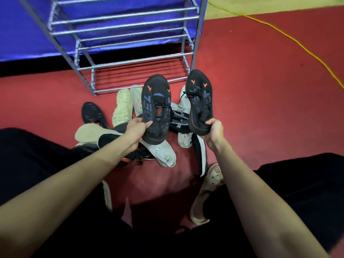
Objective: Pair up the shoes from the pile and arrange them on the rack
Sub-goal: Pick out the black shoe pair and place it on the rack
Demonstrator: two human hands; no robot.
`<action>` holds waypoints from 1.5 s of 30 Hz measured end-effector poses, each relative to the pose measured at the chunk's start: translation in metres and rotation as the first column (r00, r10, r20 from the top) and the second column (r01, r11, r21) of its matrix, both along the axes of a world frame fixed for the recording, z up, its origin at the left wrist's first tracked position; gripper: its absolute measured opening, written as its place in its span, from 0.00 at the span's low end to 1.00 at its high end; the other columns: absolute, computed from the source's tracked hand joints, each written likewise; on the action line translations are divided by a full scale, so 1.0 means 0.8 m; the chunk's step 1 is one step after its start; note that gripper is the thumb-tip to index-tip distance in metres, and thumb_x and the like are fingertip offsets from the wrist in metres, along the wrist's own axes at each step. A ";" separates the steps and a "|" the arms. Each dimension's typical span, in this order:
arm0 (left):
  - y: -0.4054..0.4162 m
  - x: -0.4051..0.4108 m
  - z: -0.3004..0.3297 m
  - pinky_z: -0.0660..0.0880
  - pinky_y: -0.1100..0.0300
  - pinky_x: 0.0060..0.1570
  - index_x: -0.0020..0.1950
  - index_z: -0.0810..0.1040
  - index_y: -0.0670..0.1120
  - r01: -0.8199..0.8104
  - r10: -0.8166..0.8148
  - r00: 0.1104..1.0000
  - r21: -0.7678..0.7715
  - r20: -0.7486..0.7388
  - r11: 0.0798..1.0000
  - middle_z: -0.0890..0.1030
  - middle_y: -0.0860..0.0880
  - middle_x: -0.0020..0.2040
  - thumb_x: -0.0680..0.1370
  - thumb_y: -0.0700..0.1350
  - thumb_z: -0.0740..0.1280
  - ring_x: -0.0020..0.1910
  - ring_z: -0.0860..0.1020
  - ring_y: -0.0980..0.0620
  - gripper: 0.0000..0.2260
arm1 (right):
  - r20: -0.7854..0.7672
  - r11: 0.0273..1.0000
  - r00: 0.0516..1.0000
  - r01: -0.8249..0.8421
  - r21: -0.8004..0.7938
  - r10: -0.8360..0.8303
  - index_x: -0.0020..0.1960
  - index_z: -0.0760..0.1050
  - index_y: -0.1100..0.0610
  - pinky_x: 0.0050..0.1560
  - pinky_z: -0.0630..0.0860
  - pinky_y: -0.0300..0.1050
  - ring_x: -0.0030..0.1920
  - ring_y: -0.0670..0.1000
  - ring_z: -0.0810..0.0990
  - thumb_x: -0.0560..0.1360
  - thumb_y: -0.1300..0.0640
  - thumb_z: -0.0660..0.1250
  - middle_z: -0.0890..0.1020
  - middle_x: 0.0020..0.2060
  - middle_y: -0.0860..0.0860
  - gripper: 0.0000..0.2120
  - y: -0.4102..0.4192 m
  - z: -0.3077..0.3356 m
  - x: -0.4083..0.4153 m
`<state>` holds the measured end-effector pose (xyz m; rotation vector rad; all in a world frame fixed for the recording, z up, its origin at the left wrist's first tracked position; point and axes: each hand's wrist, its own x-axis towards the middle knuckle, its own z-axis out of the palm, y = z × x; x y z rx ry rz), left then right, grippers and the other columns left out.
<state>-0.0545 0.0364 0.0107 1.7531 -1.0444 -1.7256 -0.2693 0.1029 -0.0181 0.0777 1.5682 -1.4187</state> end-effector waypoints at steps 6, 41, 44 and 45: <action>-0.006 0.038 0.041 0.77 0.56 0.44 0.51 0.78 0.46 -0.036 0.056 0.985 0.122 -0.163 0.992 0.81 0.46 0.51 0.78 0.38 0.61 0.46 0.79 0.50 0.08 | -0.001 0.979 0.979 -0.204 0.000 0.204 0.42 0.71 0.58 0.40 0.76 0.47 0.37 0.56 0.77 0.72 0.66 0.53 0.78 0.38 0.57 0.09 -0.011 0.052 0.039; -0.378 0.198 -0.116 0.80 0.58 0.42 0.54 0.77 0.41 -0.148 0.180 0.978 0.253 -0.107 0.956 0.82 0.43 0.53 0.75 0.30 0.57 0.42 0.81 0.50 0.14 | 0.142 0.878 0.868 -0.463 -0.118 0.477 0.51 0.75 0.63 0.40 0.80 0.44 0.43 0.52 0.80 0.78 0.66 0.53 0.81 0.45 0.57 0.11 -0.406 -0.097 0.197; -0.403 0.205 -0.144 0.82 0.60 0.42 0.60 0.76 0.40 -0.165 0.226 0.950 0.266 -0.216 0.950 0.81 0.44 0.57 0.75 0.30 0.55 0.47 0.82 0.50 0.18 | 0.102 0.854 0.851 -0.498 -0.149 0.514 0.54 0.75 0.64 0.48 0.79 0.47 0.45 0.53 0.80 0.78 0.66 0.55 0.81 0.48 0.57 0.11 -0.440 -0.122 0.193; -0.409 0.205 -0.151 0.82 0.62 0.40 0.58 0.77 0.41 -0.169 0.236 0.939 0.262 -0.252 0.950 0.83 0.45 0.53 0.75 0.29 0.55 0.44 0.83 0.51 0.17 | 0.079 0.845 0.847 -0.511 -0.156 0.526 0.54 0.74 0.64 0.49 0.78 0.49 0.45 0.54 0.80 0.77 0.67 0.55 0.81 0.48 0.58 0.11 -0.451 -0.130 0.193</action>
